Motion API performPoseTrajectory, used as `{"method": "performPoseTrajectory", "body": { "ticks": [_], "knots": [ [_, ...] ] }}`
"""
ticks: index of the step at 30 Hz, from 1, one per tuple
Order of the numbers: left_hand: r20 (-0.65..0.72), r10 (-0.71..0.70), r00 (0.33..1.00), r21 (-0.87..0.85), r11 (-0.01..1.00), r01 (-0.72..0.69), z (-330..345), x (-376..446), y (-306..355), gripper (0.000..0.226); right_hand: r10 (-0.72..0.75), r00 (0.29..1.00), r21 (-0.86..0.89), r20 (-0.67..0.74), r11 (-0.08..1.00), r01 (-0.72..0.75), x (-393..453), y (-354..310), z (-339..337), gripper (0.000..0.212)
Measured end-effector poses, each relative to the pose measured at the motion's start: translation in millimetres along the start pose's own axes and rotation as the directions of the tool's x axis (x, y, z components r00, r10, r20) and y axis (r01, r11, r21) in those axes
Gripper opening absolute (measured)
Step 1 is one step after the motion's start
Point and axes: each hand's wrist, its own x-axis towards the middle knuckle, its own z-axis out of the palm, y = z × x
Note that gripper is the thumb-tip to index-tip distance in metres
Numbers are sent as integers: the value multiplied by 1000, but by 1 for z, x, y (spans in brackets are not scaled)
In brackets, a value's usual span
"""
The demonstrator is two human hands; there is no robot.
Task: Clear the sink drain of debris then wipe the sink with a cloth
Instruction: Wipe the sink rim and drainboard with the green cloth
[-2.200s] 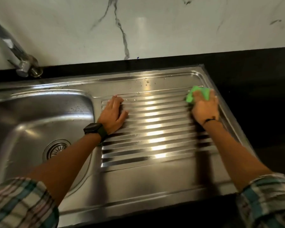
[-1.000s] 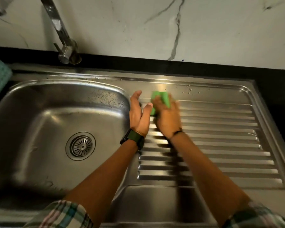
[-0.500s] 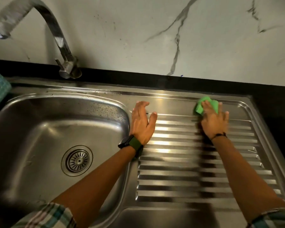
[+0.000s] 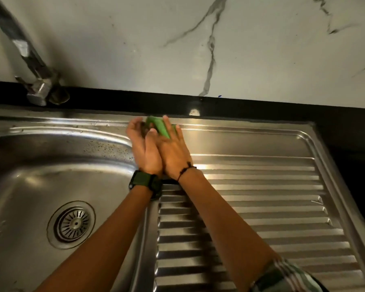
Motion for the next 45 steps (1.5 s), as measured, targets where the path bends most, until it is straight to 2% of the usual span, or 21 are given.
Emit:
{"method": "performPoseTrajectory", "body": {
  "ticks": [4,7,9,12,17,19,21,23,25,26,27,28,29,30,32,34,37,39,43,45],
  "knots": [
    [-9,13,1000,36,999,-13,8,0,-3,49,-125,991,-169,40,977,130,4,13,-4,54],
    [52,32,998,162,986,-40,7,-4,-2,49,-137,990,-310,26,941,138,0,15,-9,57],
    [180,53,982,287,952,-104,8,-7,0,50,-84,996,-314,-38,947,68,-11,38,-21,57],
    [351,55,935,444,869,-218,15,-10,3,53,75,995,-252,-64,964,-88,-41,95,-45,61],
    [510,49,859,468,822,-325,33,-10,11,54,273,955,-202,-119,935,-292,-67,120,-56,60],
    [532,58,845,433,838,-331,42,-8,14,53,479,859,-113,-180,857,-502,-82,133,-62,66],
    [556,46,830,406,856,-320,51,-10,14,52,684,698,-40,-213,707,-706,-92,153,-78,66],
    [571,32,820,398,863,-310,60,-14,8,53,782,578,22,-235,599,-801,-89,160,-88,61],
    [573,16,820,418,854,-309,68,-22,-3,54,793,560,86,-242,592,-801,-77,146,-81,55],
    [586,26,810,434,835,-340,73,-25,-9,55,771,576,113,-272,620,-776,-71,133,-77,54],
    [604,46,795,452,803,-390,77,-25,-14,56,712,627,162,-317,692,-704,-67,120,-71,55],
    [619,61,783,472,768,-433,81,-25,-18,59,581,741,114,-337,806,-581,-65,104,-62,58],
    [627,64,777,494,739,-459,83,-24,-21,63,440,842,75,-311,895,-440,-66,89,-56,62],
    [629,63,775,515,713,-476,82,-21,-21,66,271,911,17,-310,960,-279,-65,83,-48,65],
    [654,61,754,541,660,-522,82,-19,-23,70,126,975,-26,-180,991,-133,-65,94,-51,66],
    [711,24,703,558,589,-585,82,-20,-22,75,96,986,-143,-134,983,-116,-72,124,-62,60],
    [772,-29,635,551,528,-646,83,-21,-20,74,207,966,-205,-155,950,-236,-89,178,-84,58],
    [777,-37,628,547,535,-645,82,-21,-18,68,290,943,-222,-163,920,-321,-101,201,-98,58],
    [790,-49,611,540,528,-656,81,-26,-13,67,555,796,-248,-241,758,-604,-131,247,-123,61],
    [814,-60,578,515,535,-670,82,-28,-12,67,600,765,-321,-233,695,-643,-142,259,-131,61]
  ]
}}
